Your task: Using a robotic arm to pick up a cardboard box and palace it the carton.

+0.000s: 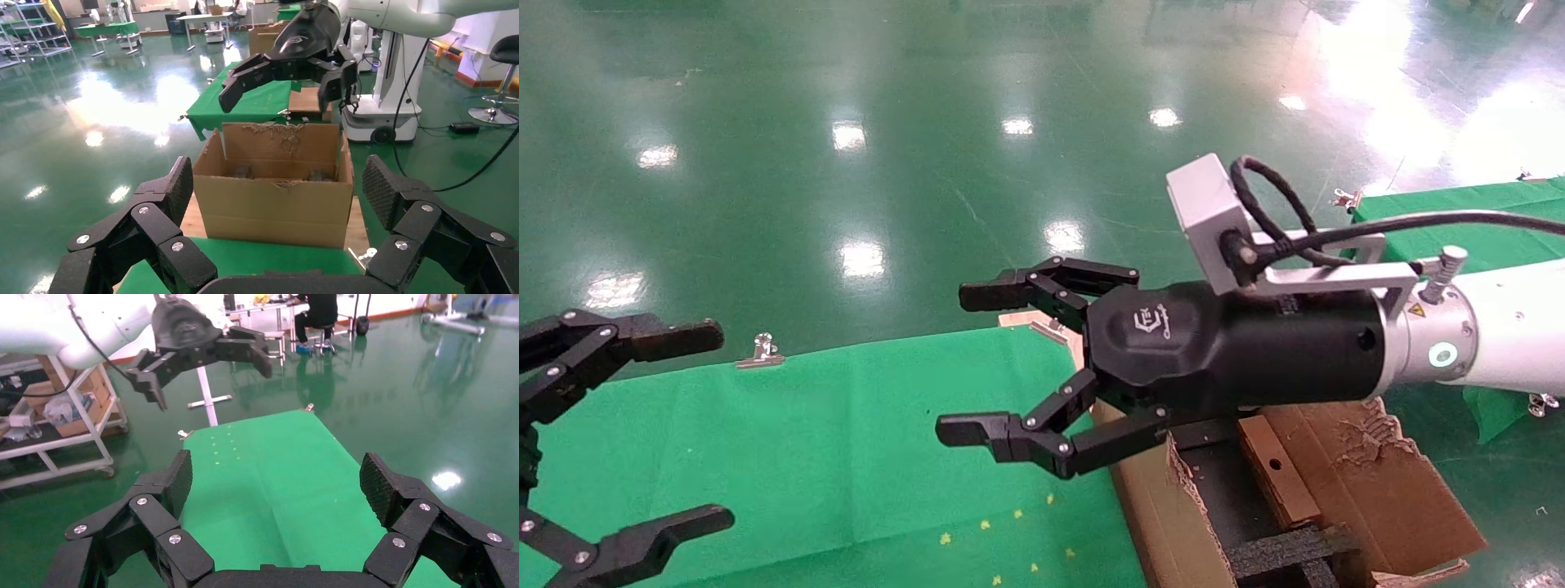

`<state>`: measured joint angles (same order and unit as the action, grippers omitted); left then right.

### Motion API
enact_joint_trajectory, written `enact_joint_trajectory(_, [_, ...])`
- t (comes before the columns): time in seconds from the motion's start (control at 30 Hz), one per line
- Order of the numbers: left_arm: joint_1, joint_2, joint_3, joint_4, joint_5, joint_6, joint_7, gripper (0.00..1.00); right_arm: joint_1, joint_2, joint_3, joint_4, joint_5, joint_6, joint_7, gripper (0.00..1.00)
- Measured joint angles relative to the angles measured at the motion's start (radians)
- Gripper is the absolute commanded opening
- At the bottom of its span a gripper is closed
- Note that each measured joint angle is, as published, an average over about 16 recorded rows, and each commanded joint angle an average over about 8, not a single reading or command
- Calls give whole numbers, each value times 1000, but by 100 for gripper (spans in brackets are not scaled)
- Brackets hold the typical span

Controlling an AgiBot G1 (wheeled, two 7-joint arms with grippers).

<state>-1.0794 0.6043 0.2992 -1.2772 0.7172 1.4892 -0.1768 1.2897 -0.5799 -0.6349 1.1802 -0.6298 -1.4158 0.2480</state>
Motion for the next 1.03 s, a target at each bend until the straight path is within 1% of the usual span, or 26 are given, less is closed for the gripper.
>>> enact_joint_trajectory(0.37, [0, 0, 1, 0, 0, 0, 0, 100, -149, -22, 246, 72, -70, -55, -42, 100])
enact_joint_trajectory(0.53, [0, 0, 1, 0, 0, 0, 0, 100, -201, -29, 332, 96, -93, -75, -55, 100])
enact_joint_trajectory(0.73, [0, 0, 1, 0, -1, -1, 1, 100, -231, -34, 382, 111, -108, -87, -63, 100])
enact_joint_trajectory(1.03, [0, 0, 1, 0, -1, -1, 1, 100, -232, -35, 384, 111, -110, -88, -64, 100])
